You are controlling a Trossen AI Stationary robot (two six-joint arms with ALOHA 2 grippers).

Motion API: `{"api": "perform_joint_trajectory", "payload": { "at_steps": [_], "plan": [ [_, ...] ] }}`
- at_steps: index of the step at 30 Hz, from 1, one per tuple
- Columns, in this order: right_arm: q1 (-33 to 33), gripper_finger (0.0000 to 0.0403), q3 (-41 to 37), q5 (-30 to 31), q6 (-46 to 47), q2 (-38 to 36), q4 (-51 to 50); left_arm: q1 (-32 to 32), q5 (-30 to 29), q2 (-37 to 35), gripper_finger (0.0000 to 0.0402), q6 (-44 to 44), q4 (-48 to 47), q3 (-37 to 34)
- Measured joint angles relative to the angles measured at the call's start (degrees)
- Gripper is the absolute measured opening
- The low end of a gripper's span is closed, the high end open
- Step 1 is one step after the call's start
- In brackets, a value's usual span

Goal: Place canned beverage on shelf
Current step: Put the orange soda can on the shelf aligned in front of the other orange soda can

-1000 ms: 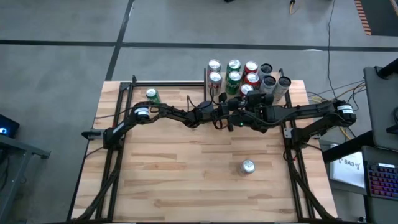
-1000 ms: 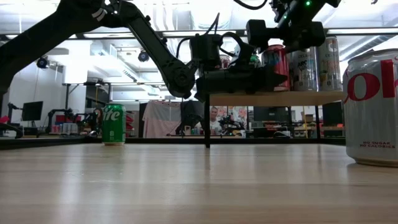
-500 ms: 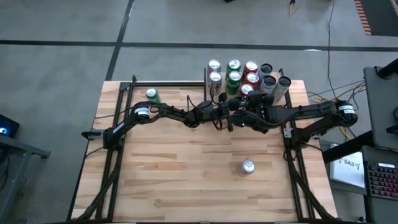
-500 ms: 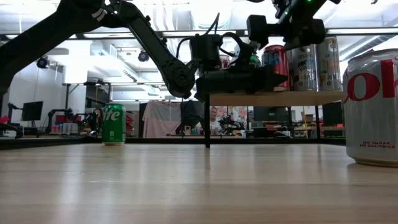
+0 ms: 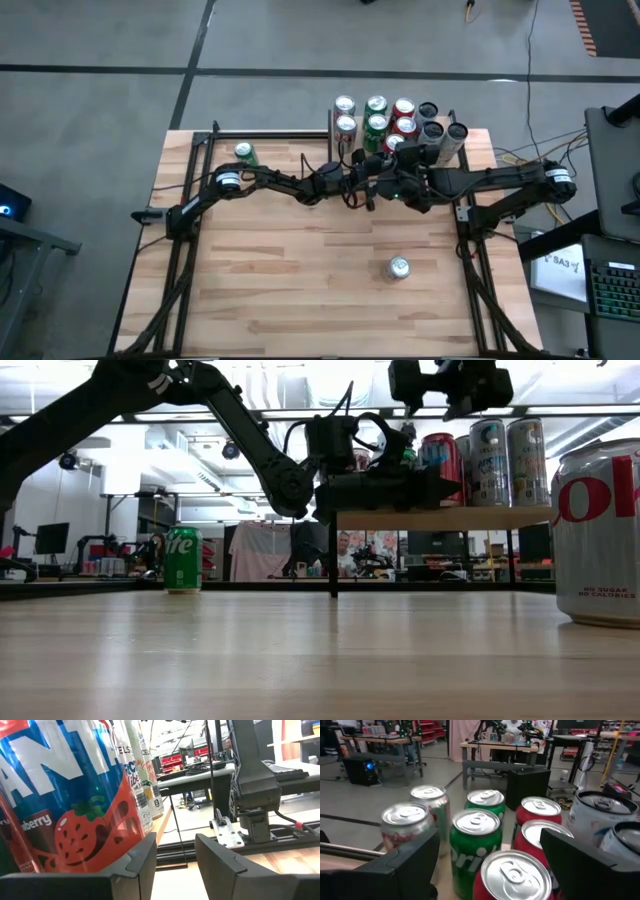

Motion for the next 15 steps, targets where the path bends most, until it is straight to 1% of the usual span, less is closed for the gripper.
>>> {"api": "perform_joint_trajectory", "payload": {
  "at_steps": [6, 9, 11, 12, 13, 15],
  "plan": [
    [1.7, 0.033, 2.4, -0.4, -3.3, 0.0, 0.0, 0.0, -0.1, 0.0, 0.0121, 0.0, 0.0, 0.0],
    [2.6, 0.0323, 3.8, -2.0, -4.4, 0.0, -0.1, 0.0, -0.1, 0.0, 0.0121, -0.1, 0.1, 0.0],
    [2.6, 0.031, 5.1, -6.1, -5.1, 0.0, -0.1, 0.0, -0.1, 0.0, 0.0121, -0.1, 0.1, 0.0],
    [2.6, 0.0299, 5.9, -9.2, -5.3, 0.1, -0.2, 0.0, -0.2, 0.0, 0.0121, -0.1, 0.1, 0.0],
    [2.3, 0.0283, 6.8, -12.9, -5.3, 0.1, -0.2, 0.0, -0.2, 0.0, 0.0121, -0.1, 0.1, 0.0],
    [1.4, 0.0234, 8.8, -20.6, -5.2, 0.1, -0.7, 0.0, -0.2, 0.0, 0.0121, -0.1, 0.1, 0.0]
  ]
}}
